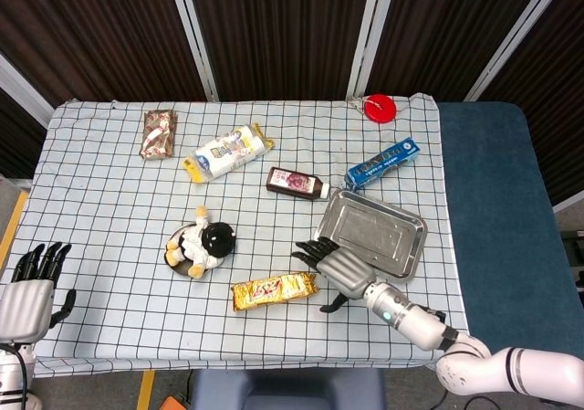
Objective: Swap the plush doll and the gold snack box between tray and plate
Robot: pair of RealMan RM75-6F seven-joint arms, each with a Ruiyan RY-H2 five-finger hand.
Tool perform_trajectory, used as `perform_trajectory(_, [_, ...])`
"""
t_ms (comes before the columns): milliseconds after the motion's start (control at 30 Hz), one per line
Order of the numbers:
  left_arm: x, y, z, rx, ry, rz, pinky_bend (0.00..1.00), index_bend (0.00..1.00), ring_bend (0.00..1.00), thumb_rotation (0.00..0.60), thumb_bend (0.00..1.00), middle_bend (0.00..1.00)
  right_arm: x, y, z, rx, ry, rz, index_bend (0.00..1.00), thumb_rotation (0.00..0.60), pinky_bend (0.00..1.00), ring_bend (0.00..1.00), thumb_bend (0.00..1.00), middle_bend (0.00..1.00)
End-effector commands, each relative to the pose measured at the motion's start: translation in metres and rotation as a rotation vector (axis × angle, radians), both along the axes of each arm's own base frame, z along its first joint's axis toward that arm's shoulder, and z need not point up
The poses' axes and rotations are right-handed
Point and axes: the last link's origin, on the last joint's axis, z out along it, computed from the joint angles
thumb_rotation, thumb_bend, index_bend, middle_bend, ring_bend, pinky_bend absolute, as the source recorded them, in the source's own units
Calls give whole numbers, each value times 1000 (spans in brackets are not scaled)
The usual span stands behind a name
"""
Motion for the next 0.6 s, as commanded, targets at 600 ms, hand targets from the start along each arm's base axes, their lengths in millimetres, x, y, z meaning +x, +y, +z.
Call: perform_trajectory(600, [-9, 4, 6, -2, -32, 42, 117, 100, 1, 600, 435, 97, 40, -16, -83, 66, 26, -26, 426, 600, 238, 341, 106, 308])
